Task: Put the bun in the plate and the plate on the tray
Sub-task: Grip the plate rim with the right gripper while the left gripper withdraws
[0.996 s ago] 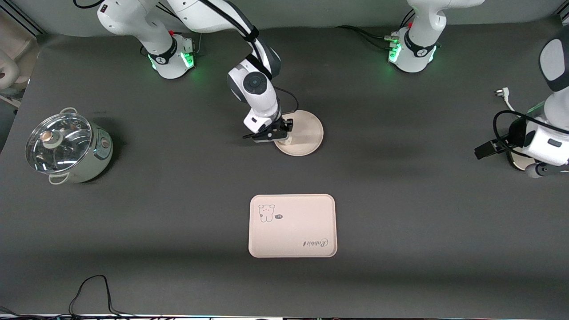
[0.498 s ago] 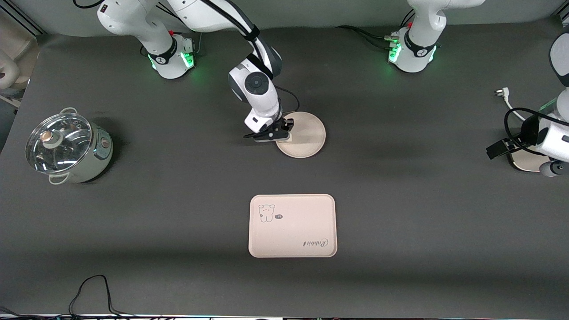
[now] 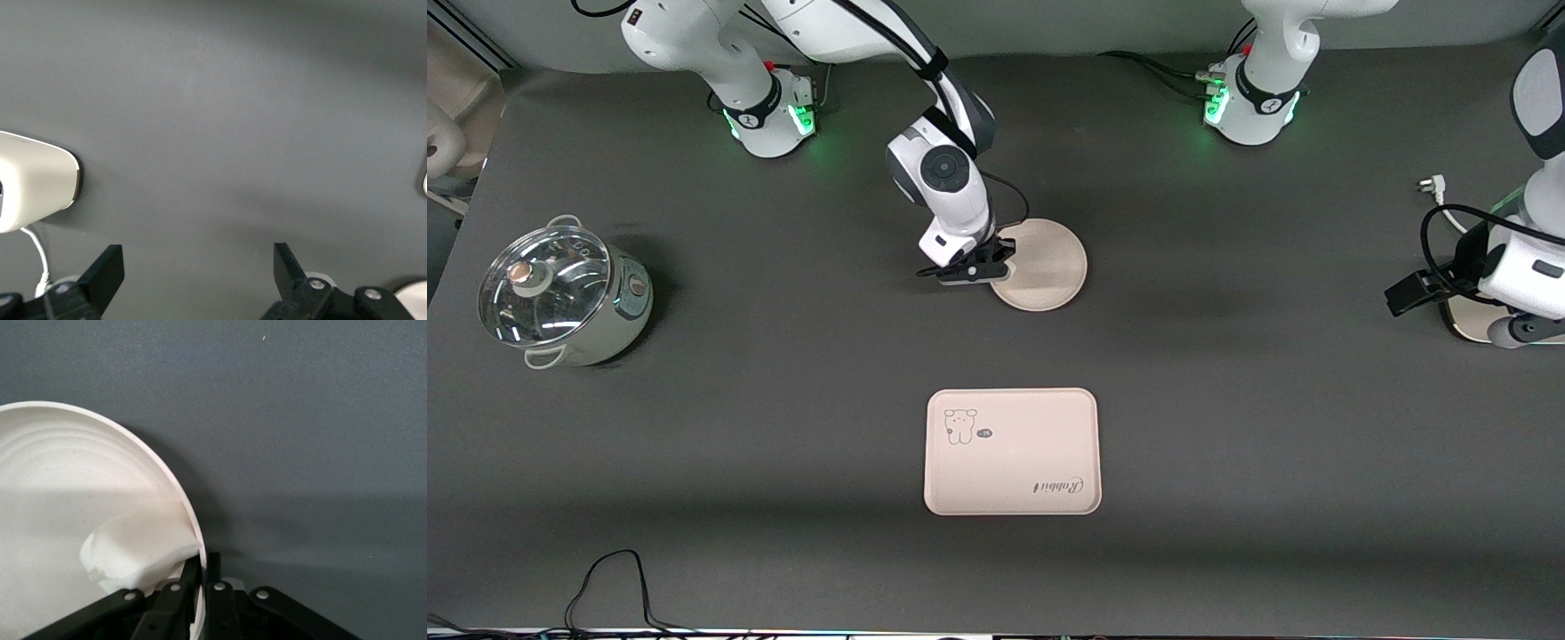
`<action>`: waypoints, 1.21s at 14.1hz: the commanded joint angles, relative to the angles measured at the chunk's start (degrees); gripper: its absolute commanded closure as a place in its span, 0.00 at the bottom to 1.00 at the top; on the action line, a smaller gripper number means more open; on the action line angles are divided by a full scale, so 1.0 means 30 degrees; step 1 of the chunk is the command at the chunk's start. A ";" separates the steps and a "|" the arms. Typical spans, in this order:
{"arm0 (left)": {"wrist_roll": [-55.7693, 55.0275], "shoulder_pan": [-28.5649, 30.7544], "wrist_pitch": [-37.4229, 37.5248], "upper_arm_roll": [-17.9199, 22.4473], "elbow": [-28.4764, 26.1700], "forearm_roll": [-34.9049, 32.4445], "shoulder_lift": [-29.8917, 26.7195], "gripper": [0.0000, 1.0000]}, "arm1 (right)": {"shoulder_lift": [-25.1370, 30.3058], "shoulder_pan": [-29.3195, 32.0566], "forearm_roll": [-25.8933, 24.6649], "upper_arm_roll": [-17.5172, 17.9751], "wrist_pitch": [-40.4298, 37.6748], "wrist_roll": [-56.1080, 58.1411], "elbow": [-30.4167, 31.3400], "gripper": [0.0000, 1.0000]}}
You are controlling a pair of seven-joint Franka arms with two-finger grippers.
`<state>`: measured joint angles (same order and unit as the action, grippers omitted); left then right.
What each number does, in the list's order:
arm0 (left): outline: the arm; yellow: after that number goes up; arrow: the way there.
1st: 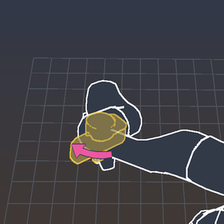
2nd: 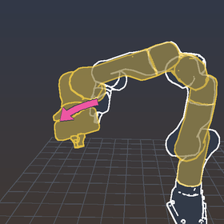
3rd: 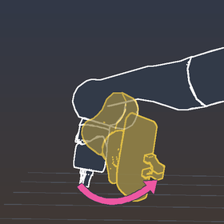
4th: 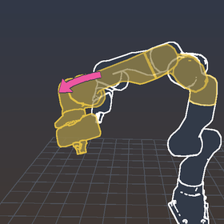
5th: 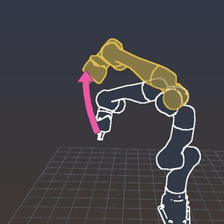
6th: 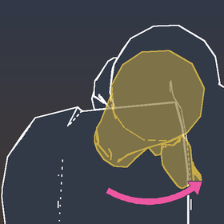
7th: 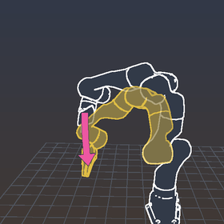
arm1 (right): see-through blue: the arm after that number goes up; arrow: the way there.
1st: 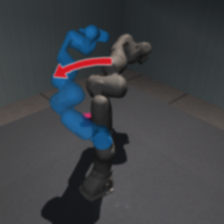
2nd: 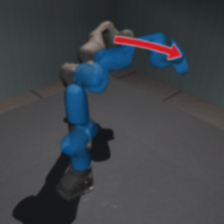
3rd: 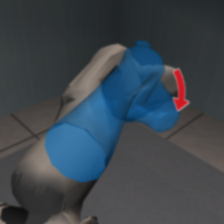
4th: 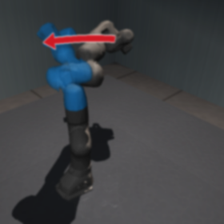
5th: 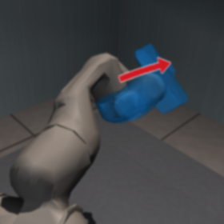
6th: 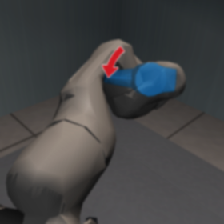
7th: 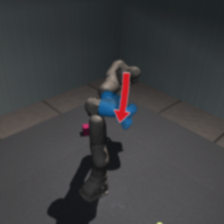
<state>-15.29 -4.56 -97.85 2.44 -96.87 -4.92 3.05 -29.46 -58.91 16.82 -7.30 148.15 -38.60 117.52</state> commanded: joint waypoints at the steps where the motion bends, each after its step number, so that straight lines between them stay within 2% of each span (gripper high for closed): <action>1: 0.1871 0.0027 0.1326 0.0153 0.0913 -0.0119 -0.0081 0.00 | -0.0083 -0.0022 0.0283 -0.0143 -0.0573 -0.0024 -0.0238 1.00; 6: 0.1934 -0.0090 0.1064 0.0095 0.0914 0.0317 0.0037 0.00 | 0.0123 0.0593 0.0313 -0.0173 -0.0632 0.0006 -0.0616 1.00; 8: 0.1904 0.0026 0.0889 0.0124 0.1089 0.0991 0.0008 0.00 | 0.0355 0.0623 0.1099 -0.0202 -0.0632 0.0151 -0.0677 1.00; 10: 0.1934 0.0172 0.0567 0.0212 0.1266 0.1433 0.0037 0.00 | 0.0707 0.0623 0.1192 -0.0202 -0.0661 0.0211 -0.0677 1.00; 14: 0.1963 0.0144 0.0273 0.0212 0.1383 0.1375 0.0037 0.00 | 0.1936 0.0681 0.1250 -0.0260 -0.1918 0.0211 -0.0706 1.00; 17: 0.1992 0.0144 0.0185 0.0212 0.1412 0.1317 0.0066 0.00 | 0.2144 0.1150 0.1250 -0.0261 -0.2390 0.0240 -0.0852 1.00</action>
<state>-10.53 -4.21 -97.26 2.90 -93.62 -1.44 3.06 -24.19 -56.39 19.15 -8.15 142.46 -38.58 115.26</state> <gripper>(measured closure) 0.000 0.956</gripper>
